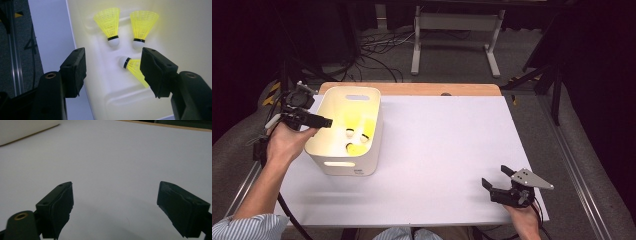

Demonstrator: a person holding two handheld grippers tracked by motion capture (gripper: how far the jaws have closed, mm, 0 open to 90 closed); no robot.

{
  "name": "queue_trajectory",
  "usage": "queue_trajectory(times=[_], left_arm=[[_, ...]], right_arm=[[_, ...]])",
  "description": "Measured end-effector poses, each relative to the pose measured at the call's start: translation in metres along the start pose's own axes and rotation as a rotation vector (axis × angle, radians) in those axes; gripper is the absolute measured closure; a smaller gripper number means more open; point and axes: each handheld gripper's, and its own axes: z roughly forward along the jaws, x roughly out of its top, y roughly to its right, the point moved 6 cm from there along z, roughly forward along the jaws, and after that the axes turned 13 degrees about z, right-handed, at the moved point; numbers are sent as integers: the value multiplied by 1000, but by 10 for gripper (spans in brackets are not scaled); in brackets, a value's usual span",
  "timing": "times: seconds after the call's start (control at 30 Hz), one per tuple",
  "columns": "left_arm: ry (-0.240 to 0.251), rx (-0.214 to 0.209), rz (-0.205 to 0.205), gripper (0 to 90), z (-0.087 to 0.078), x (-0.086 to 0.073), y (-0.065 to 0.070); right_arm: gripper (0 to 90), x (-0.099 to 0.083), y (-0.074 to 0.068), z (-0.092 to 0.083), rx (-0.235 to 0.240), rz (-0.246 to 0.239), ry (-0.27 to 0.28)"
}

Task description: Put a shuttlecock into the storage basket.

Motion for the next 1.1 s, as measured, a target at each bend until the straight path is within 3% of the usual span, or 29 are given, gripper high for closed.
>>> queue_trajectory(times=[1.1], left_arm=[[9, 10, -64, 384, -1, -22, -16]], right_arm=[[142, 0, 0, 0, -1, 1, -4]])
